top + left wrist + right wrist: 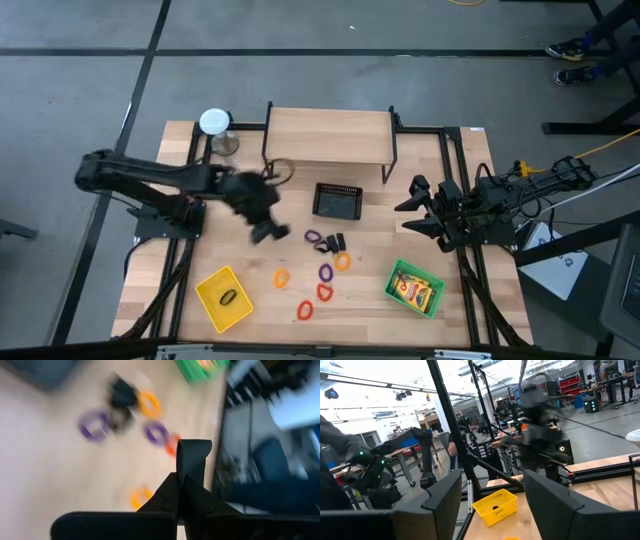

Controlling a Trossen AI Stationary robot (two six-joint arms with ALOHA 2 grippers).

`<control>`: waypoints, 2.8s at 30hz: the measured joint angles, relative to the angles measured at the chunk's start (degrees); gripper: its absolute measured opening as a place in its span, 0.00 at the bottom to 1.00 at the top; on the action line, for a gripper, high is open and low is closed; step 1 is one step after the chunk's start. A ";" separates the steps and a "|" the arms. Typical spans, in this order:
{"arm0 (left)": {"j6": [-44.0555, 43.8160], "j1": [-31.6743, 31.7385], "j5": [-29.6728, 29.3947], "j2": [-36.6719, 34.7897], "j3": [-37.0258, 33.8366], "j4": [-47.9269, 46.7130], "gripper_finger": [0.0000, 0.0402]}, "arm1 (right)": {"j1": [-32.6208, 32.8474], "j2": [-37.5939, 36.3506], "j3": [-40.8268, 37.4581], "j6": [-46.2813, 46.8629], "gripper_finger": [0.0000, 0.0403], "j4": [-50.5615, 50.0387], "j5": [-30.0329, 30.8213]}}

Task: Pick & Place Office Desk Supplies
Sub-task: Put the black rubber band into the yellow basket, then put the left black rubber band into the yellow basket

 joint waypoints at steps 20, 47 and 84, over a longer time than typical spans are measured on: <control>-50.45 -48.96 -25.39 -5.47 -20.86 15.48 0.01 | -0.02 0.00 0.00 -0.24 0.53 0.00 3.45; -59.95 -53.37 -27.81 -4.08 -25.40 29.95 0.54 | 0.00 0.00 0.00 -0.04 0.53 1.29 3.45; 28.87 -0.81 -16.11 17.44 6.17 9.40 0.52 | 0.00 0.02 0.00 1.37 0.53 0.87 2.80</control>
